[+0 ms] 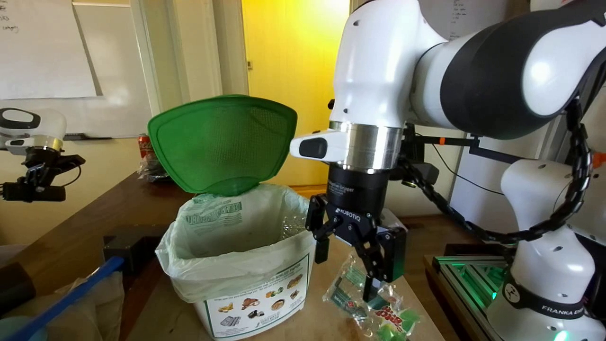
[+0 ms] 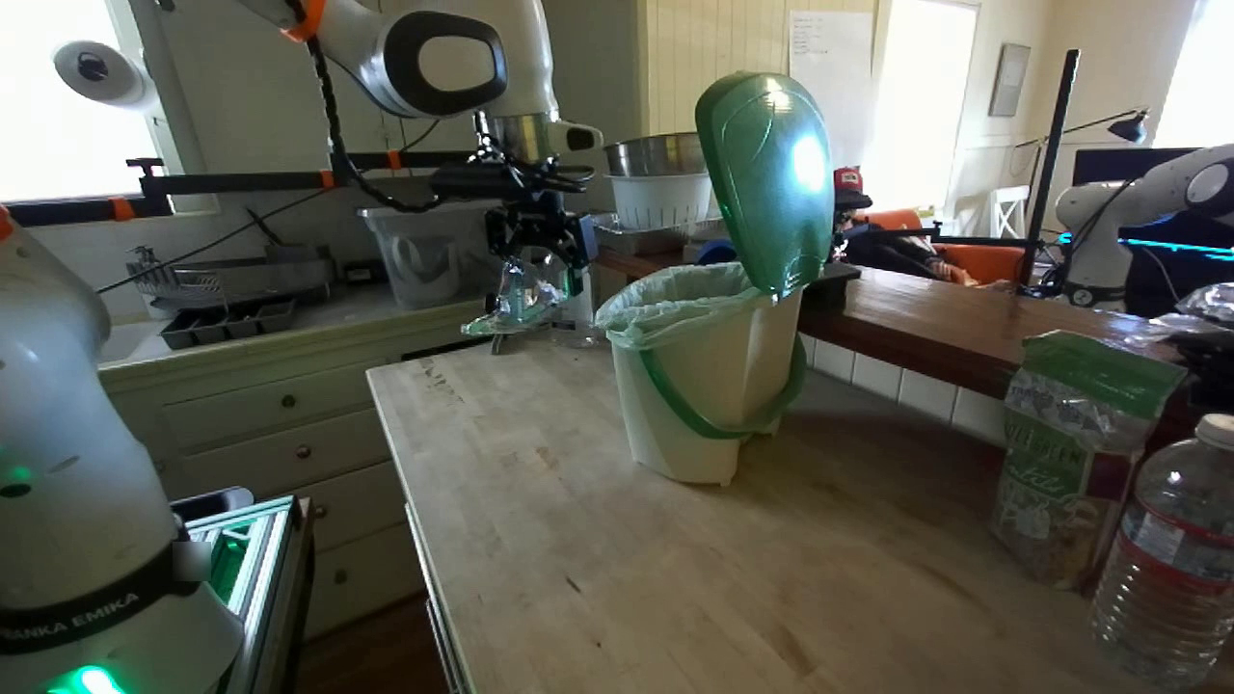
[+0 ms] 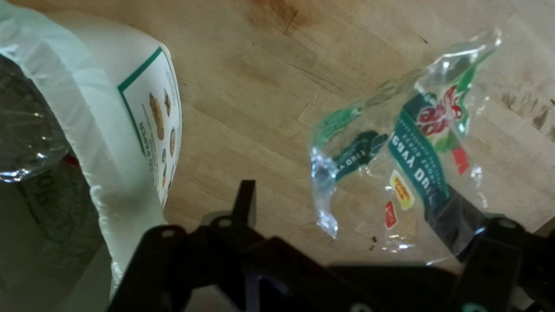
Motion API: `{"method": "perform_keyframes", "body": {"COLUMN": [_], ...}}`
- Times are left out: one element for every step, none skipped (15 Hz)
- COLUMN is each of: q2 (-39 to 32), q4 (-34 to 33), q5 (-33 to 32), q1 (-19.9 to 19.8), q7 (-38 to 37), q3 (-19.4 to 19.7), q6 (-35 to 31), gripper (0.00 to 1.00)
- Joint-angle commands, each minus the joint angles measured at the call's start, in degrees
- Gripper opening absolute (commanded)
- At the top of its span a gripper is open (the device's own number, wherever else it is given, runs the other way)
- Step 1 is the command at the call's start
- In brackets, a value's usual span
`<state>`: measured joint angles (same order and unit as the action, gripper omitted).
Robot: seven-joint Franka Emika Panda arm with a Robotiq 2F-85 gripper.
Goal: Remove the clear wrapper from the bin, then place it on the counter
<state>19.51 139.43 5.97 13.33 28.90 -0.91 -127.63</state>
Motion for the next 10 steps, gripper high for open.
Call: {"method": "perform_keyframes", "body": {"q2": [-0.42, -0.52, -0.71, -0.94, -1.14, -1.25, -1.22, -1.07, -1.24, -1.34], "q4": [0.73, 0.90, 0.90, 0.99, 1.16, 1.26, 1.61, 0.36, 0.45, 0.50], "q5": [-1.41, -1.55, -1.86, -2.02, -2.07, -1.88, -2.06, -0.79, -0.83, -0.86], "q1": [-1.83, -2.19, -2.46, -2.69, -2.82, -2.86, -3.06, -2.46, -2.56, -2.63], "q7": [-5.40, -7.09, -7.94, -8.98, -9.67, -10.14, -11.03, -8.56, -9.06, -9.43], "q3": [-1.43, -1.71, -1.89, -2.10, -2.24, -2.30, -2.54, -1.81, -1.94, -2.02], "q6": [-2.93, -3.86, -4.33, -4.81, -5.29, -5.36, -6.07, -3.90, -4.22, -4.47], "gripper": [1.00, 1.00, 1.00, 1.00, 1.00, 1.00, 1.00, 1.00, 1.00, 1.00]}}
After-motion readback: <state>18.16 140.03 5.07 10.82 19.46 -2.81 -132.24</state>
